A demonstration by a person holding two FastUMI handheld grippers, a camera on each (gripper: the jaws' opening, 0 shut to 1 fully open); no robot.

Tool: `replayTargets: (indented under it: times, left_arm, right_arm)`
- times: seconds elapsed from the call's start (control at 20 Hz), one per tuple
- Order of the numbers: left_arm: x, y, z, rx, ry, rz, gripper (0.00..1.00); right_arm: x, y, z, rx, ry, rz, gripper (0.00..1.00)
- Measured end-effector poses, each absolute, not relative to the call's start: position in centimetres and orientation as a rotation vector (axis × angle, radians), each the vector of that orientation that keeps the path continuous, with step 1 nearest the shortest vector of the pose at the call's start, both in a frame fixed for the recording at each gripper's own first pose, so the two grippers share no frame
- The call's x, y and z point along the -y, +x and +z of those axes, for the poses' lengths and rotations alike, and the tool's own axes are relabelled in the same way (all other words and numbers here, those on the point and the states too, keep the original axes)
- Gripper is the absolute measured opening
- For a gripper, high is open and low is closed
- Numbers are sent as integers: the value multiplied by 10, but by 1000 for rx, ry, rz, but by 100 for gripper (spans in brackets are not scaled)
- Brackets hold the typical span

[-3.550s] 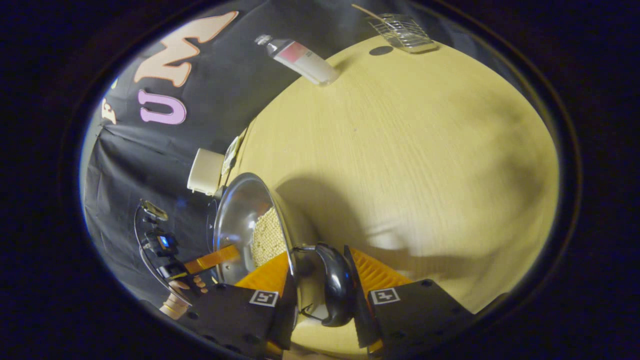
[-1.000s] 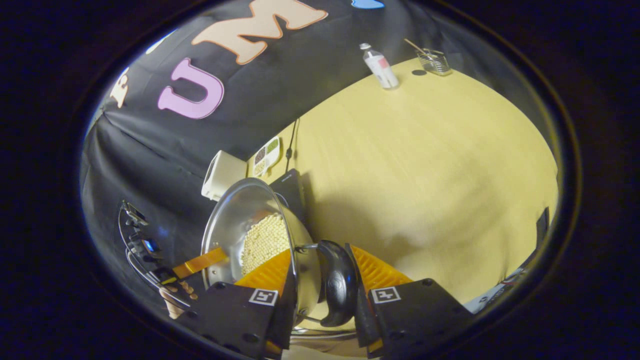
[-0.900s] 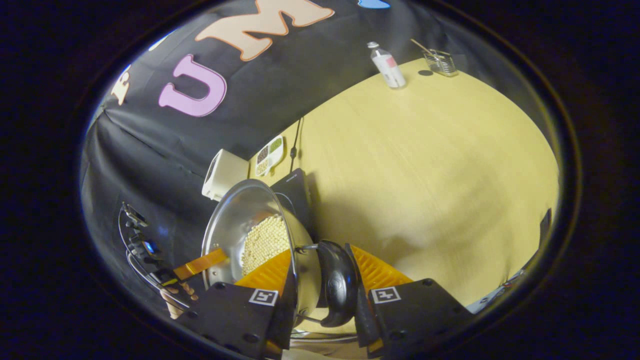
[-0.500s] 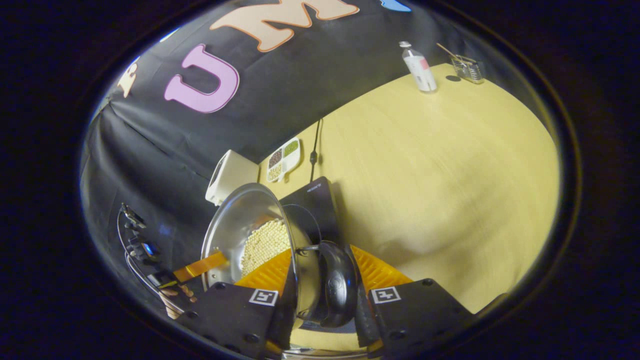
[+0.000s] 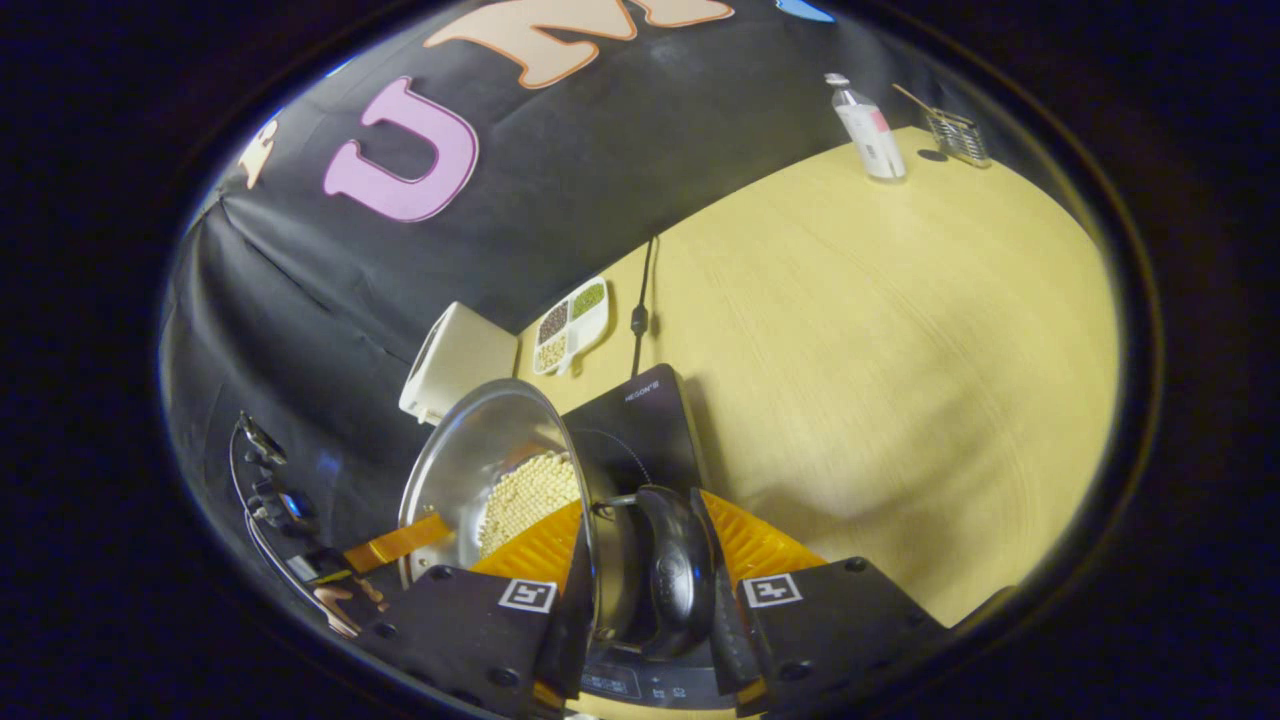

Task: First push the handle of the pot to place it horizontally, then grasp the pot with both hands and set it on the induction cooktop.

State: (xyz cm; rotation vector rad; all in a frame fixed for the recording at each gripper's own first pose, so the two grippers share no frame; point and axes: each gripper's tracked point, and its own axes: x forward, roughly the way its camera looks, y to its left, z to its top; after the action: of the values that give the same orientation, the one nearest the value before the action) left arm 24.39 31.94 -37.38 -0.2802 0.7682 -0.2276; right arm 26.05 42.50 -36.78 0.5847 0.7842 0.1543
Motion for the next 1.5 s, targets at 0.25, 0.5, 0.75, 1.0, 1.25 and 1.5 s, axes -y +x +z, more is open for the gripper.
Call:
replayTargets:
  times: [0.25,0.5,0.75,1.0,1.25,1.5]
  left_arm:
    - [-314,236,-390,-787,-316,-230,56]
    - [-317,239,-387,-756,-246,-228,59]
    - [-328,245,-391,-716,-156,-162,73]
    - [-336,243,-368,-630,-125,-87,98]
    - [-321,235,-336,-549,-111,-81,98]
    - [-295,217,-305,-490,-104,-68,97]
  right_arm:
    - [-419,260,-378,-780,547,158,46]
    - [-423,263,-384,-775,573,160,46]
    - [-414,259,-389,-797,540,149,62]
    - [-396,257,-375,-752,537,145,93]
    - [-371,257,-346,-668,546,99,92]
    - [-321,246,-302,-553,550,36,100]
